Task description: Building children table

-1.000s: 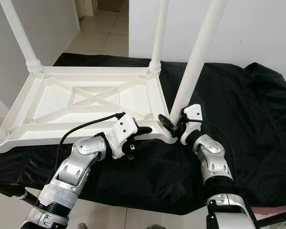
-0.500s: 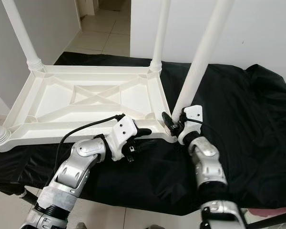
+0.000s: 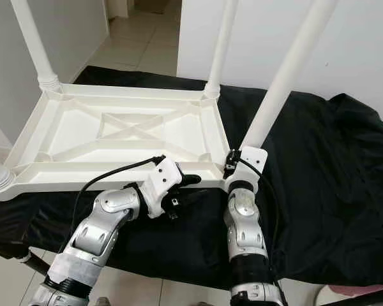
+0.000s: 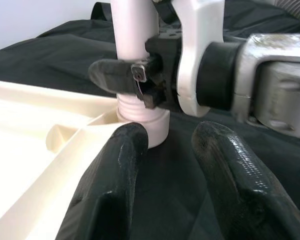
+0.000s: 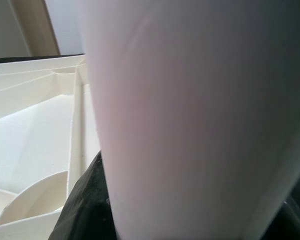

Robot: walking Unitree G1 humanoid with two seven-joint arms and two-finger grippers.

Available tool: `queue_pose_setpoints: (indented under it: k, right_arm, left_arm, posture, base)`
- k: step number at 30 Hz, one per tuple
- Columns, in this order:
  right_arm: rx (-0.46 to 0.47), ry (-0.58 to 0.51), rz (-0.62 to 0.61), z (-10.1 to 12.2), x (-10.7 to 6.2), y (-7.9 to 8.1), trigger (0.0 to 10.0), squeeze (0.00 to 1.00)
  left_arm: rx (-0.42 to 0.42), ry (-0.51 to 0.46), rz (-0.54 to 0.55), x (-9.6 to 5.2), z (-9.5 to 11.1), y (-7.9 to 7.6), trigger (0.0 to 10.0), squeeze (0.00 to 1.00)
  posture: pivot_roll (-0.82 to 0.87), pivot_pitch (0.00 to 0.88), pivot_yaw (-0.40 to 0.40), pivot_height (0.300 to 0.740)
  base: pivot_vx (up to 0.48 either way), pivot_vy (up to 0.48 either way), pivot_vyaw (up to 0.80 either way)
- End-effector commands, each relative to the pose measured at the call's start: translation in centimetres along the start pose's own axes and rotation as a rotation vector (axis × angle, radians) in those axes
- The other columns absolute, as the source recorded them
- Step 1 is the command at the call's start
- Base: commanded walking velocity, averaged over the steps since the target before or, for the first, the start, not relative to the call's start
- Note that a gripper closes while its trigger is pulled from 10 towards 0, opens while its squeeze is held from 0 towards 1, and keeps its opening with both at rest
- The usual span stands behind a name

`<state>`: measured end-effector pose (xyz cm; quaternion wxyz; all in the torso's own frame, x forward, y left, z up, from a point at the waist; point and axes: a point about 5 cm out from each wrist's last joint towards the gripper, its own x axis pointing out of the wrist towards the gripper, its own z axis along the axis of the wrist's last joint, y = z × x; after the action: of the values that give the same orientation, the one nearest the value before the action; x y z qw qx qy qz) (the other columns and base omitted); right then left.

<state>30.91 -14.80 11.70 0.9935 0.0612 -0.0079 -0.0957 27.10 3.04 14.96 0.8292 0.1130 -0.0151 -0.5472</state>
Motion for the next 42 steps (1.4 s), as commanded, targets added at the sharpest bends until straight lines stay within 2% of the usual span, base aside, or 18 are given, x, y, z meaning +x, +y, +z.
queue_pose_setpoints:
  k: [1,5,6,7,8,16,19,22,23,24,32,37,41,42]
  right_arm:
    - [0.033,0.067,0.062,-1.3,-0.6,0.7,10.0,0.00]
    - [0.034,0.017,0.074,-0.5,-0.8,0.5,10.0,0.00]
    - [0.031,0.003,0.065,-0.3,-0.9,0.3,10.0,0.72]
    - [0.031,0.003,0.065,-0.3,-0.9,0.3,10.0,0.72]
    - [0.024,-0.017,0.052,0.0,-0.9,0.0,10.0,1.00]
    - [0.006,-0.065,0.048,0.8,-0.9,-1.2,10.0,1.00]
    - [0.014,-0.094,0.116,1.1,-1.2,-2.6,10.0,1.00]
    - [0.009,-0.094,0.148,1.1,-1.2,-3.1,10.0,1.00]
    - [0.005,-0.088,0.166,1.0,-1.2,-3.4,10.0,0.97]
    - [-0.002,-0.085,0.194,0.8,-1.2,-3.6,10.0,0.00]
    - [-0.052,-0.084,0.332,0.4,-0.7,-4.7,10.0,0.00]
    - [-0.076,-0.092,0.526,1.0,0.3,-4.7,10.0,0.00]
    - [-0.078,-0.092,0.547,1.1,0.6,-4.6,10.0,0.00]
    - [-0.095,-0.087,0.587,1.3,0.9,-4.4,10.0,0.00]
  left_arm:
    - [-0.007,0.012,0.124,0.0,-0.2,0.4,10.0,0.00]
    - [-0.005,0.012,0.118,0.0,-0.1,0.4,10.0,0.00]
    - [-0.002,0.012,0.112,0.1,-0.1,0.4,10.0,0.00]
    - [-0.002,0.012,0.112,0.1,-0.1,0.4,10.0,0.00]
    - [0.001,0.011,0.105,0.1,-0.1,0.4,10.0,0.00]
    - [-0.002,0.007,0.089,0.2,0.0,0.3,10.0,0.00]
    - [-0.009,0.004,0.077,0.4,0.1,-0.1,10.0,0.00]
    - [-0.008,0.003,0.074,0.4,0.1,-0.2,10.0,0.00]
    - [-0.005,0.006,0.078,0.4,0.0,-0.1,10.0,0.00]
    - [0.001,0.005,0.086,0.4,0.0,0.0,10.0,0.00]
    - [0.036,0.008,0.101,0.5,0.2,0.4,10.0,0.00]
    - [0.055,0.018,0.106,0.5,0.1,0.4,10.0,0.00]
    - [0.054,0.016,0.106,0.5,0.2,0.4,10.0,0.00]
    - [0.065,0.021,0.118,0.6,0.2,0.4,10.0,0.00]
  posture:
    - [-0.03,0.000,-0.088,0.740]
    - [-0.03,0.000,-0.078,0.740]
    - [-0.04,0.000,-0.074,0.740]
    - [-0.04,0.000,-0.074,0.740]
    - [-0.05,0.000,-0.070,0.740]
    - [-0.07,0.000,-0.066,0.740]
    - [-0.07,0.000,-0.061,0.740]
    - [-0.07,0.000,-0.063,0.740]
    - [-0.06,0.000,-0.061,0.740]
    - [-0.06,0.000,-0.061,0.740]
    - [-0.06,0.000,-0.059,0.740]
    - [-0.06,0.000,-0.056,0.740]
    - [-0.06,0.000,-0.056,0.740]
    - [-0.06,0.000,-0.054,0.740]
  base:
    - [0.000,0.000,0.00]
    - [0.000,0.000,0.00]
    - [0.000,0.000,0.00]
    - [0.000,0.000,0.00]
    - [0.000,0.000,0.00]
    - [0.000,0.000,0.00]
    - [0.000,0.000,0.00]
    - [0.000,0.000,0.00]
    - [0.000,0.000,0.00]
    - [0.000,0.000,0.00]
    - [0.000,0.000,0.00]
    - [0.000,0.000,0.00]
    - [0.000,0.000,0.00]
    - [0.000,0.000,0.00]
